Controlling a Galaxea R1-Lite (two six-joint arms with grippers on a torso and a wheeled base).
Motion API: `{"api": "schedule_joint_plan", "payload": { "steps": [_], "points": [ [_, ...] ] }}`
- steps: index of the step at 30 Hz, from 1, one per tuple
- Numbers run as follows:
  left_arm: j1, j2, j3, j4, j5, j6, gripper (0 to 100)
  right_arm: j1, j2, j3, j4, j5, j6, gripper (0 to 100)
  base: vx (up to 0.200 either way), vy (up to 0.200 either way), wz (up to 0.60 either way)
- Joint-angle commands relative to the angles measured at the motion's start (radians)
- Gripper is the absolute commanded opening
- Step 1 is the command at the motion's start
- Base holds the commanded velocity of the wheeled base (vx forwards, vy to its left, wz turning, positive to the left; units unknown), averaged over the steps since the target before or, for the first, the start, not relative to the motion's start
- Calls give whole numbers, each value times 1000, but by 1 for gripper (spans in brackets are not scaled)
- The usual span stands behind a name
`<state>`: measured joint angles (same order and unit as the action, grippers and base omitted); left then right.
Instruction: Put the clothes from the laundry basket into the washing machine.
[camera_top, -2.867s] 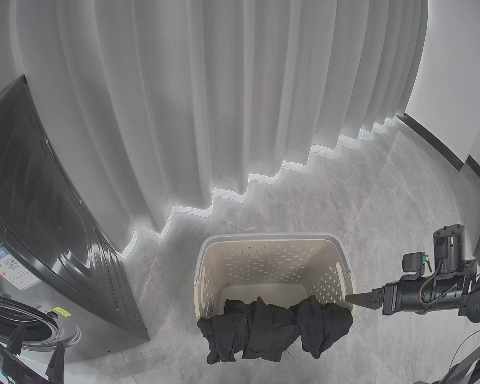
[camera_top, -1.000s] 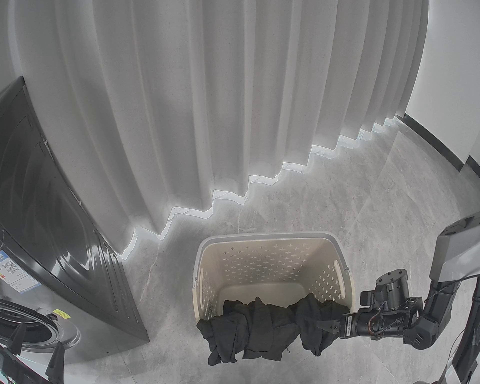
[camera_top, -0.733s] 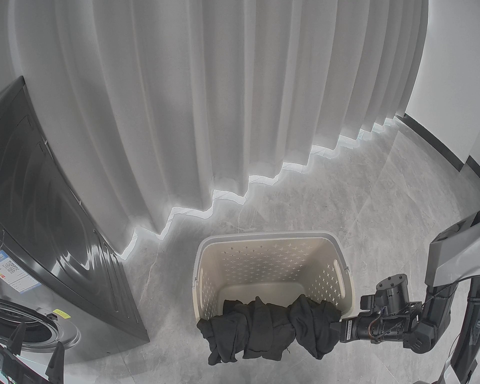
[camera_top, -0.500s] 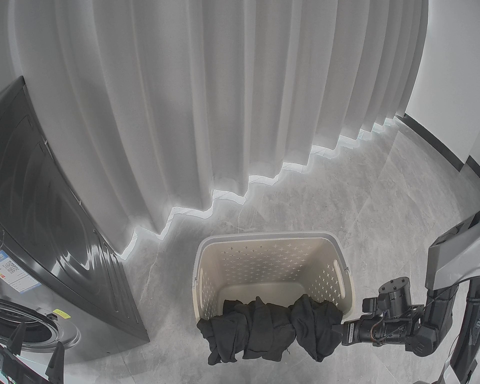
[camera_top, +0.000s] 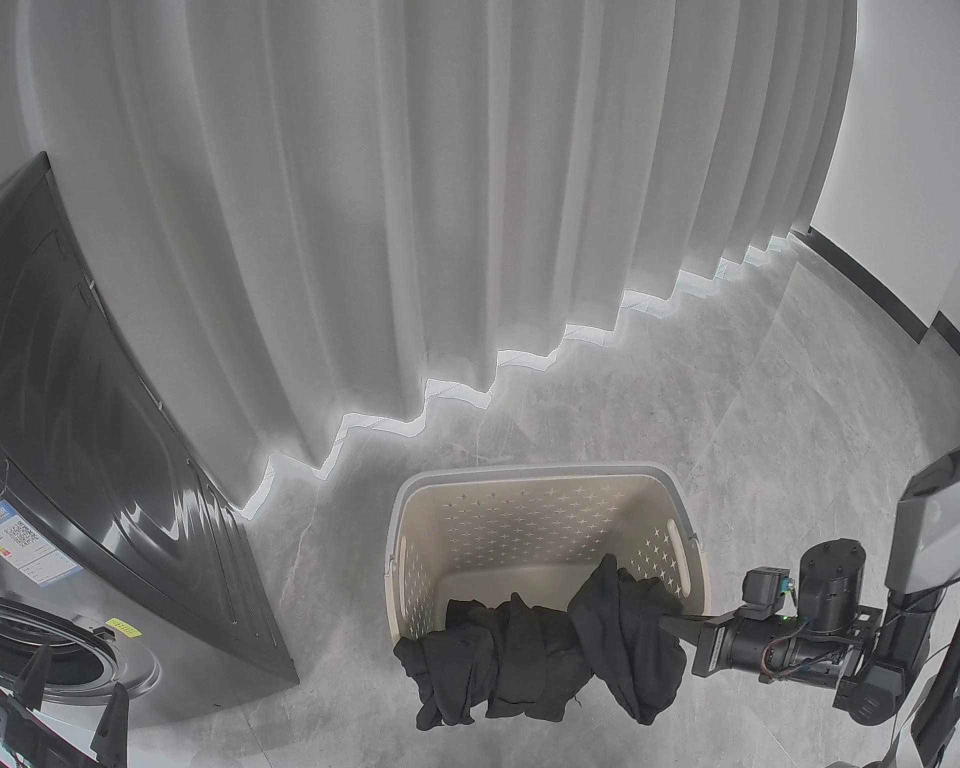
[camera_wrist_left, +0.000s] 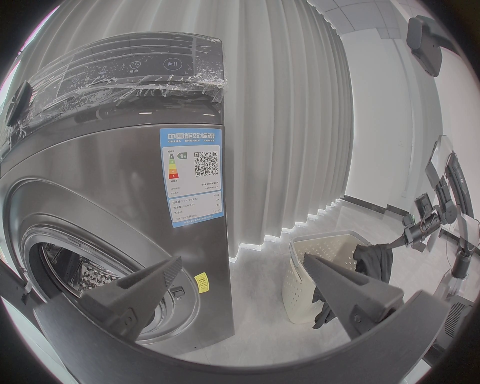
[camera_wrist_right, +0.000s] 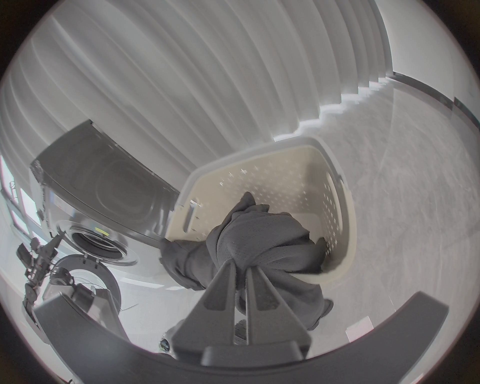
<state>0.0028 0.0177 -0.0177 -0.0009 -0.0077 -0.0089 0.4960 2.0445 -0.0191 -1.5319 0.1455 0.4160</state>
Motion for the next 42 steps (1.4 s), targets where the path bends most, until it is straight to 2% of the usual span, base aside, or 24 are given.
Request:
{"api": "schedule_joint_plan", "payload": {
  "steps": [1,6,8,11,13,15,16,17,18,26,30,33,37,42],
  "points": [
    [0,-18,18,-1,0,0,100,29,-185,19,9,14,7,0,0,0,0],
    [0,-18,18,-1,0,0,100,75,-264,19,9,19,6,0,0,0,0],
    [0,-18,18,-1,0,0,100,111,-306,19,3,66,6,0,0,0,0],
    [0,-18,18,-1,0,0,100,115,-320,19,-13,121,3,0,0,0,0],
    [0,-18,18,1,0,0,100,113,-354,7,-16,190,1,0,0,0,0],
    [0,-18,18,1,0,0,100,107,-389,-5,-14,243,1,0,0,0,0],
    [0,-18,18,1,0,0,100,107,-389,-5,-14,243,1,0,0,0,0],
    [0,-18,18,1,2,-2,100,101,-423,-22,-16,293,1,0,0,0,0],
    [0,-18,18,1,2,0,100,101,-437,-36,-16,305,1,0,0,0,0],
    [0,-18,18,1,2,-5,100,88,-469,-107,-16,309,1,0,0,0,0],
    [0,-18,18,1,3,-8,100,42,-460,-128,-8,302,0,0,0,0,0],
    [0,-18,18,1,2,-6,100,33,-460,-140,-5,299,1,0,0,0,0],
    [0,-18,18,1,3,-9,100,44,-460,-171,-2,275,0,0,-200,0,0],
    [0,-18,18,1,2,-6,100,42,-446,-191,-2,275,-5,0,-200,0,0]
  ]
}}
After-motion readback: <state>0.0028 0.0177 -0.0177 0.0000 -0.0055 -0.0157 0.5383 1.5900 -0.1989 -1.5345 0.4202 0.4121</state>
